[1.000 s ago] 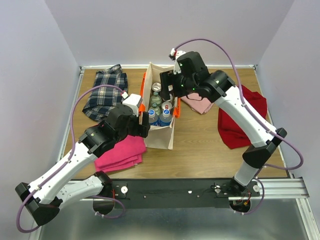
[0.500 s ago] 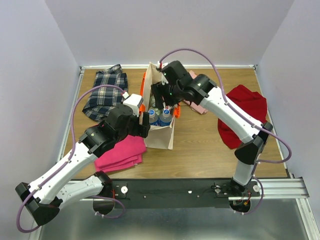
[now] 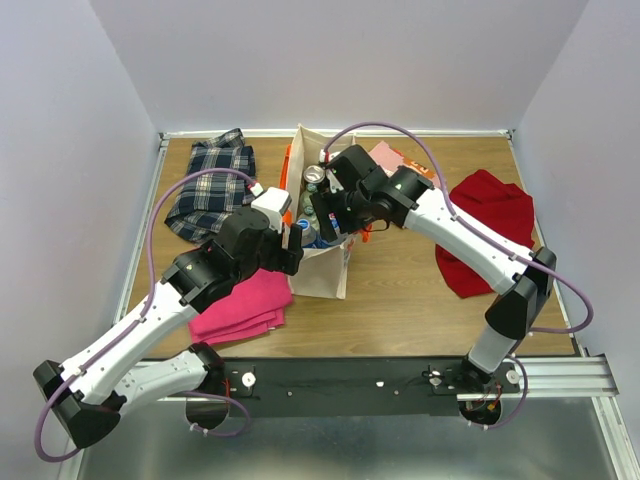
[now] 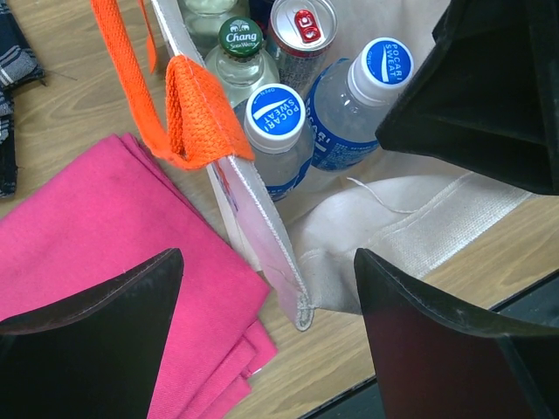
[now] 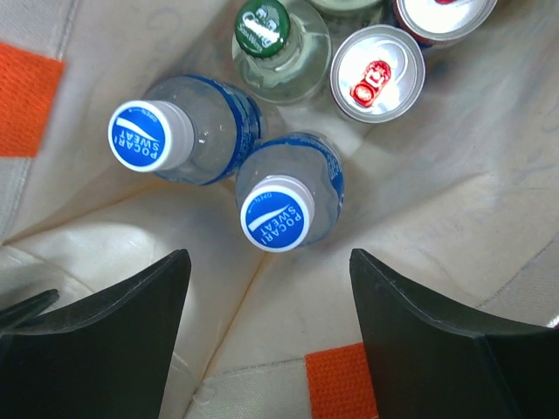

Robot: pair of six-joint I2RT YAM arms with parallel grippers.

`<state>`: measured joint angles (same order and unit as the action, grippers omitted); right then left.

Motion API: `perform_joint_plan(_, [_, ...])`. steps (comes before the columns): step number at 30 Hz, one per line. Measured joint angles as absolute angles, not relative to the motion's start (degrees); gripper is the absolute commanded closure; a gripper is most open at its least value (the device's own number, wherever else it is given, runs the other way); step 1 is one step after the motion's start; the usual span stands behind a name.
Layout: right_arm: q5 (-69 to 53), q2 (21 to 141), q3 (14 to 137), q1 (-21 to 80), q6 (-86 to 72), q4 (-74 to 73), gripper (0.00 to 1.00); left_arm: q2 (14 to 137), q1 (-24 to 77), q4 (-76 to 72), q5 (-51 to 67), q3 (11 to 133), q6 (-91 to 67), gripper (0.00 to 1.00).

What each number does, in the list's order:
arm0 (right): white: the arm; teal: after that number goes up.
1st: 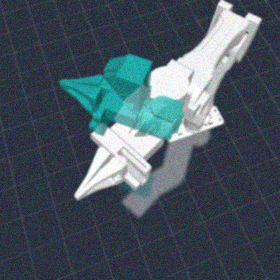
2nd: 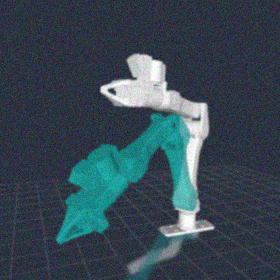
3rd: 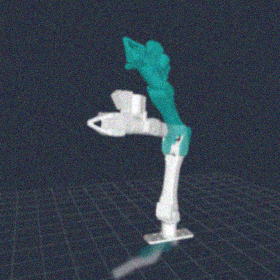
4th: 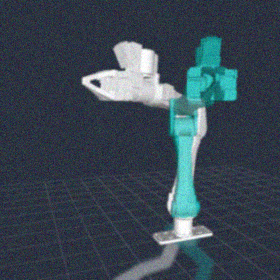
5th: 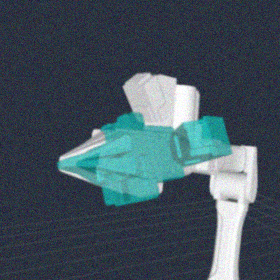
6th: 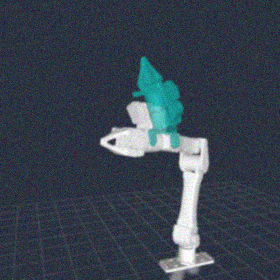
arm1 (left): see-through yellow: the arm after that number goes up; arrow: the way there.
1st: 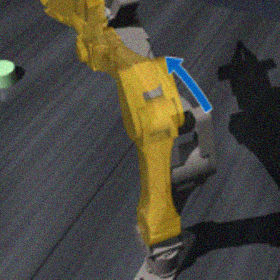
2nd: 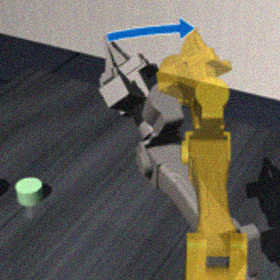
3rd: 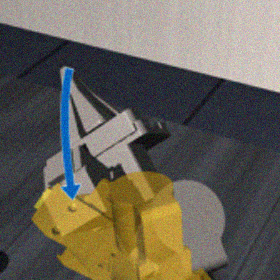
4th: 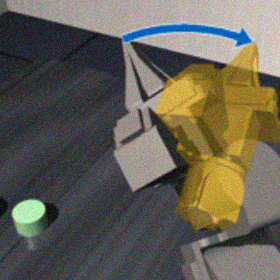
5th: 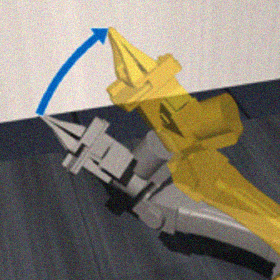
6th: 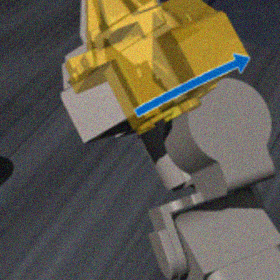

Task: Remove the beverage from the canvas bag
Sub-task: Take out the drink from the canvas bag.

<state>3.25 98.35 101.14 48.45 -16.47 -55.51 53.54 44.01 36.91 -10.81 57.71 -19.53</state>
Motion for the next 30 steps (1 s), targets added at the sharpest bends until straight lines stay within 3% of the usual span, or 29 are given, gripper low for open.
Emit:
perform_joint_plan(11, [3.31, 102.28, 107.53, 48.45, -16.43, -55.27, 0.18, 52.80, 44.03, 35.86, -9.65, 55.96, -17.76, 0.12])
perform_joint_plan(22, [3.51, 104.84, 107.57, 48.45, -16.51, -56.93, 0.28, 52.31, 44.29, 34.79, -9.56, 55.27, -16.47, 0.12])
perform_joint_plan(30, [3.55, 104.79, 106.28, 48.45, -16.88, -57.67, 0.27, 52.36, 44.38, 34.35, -9.54, 55.13, -16.03, 0.11])
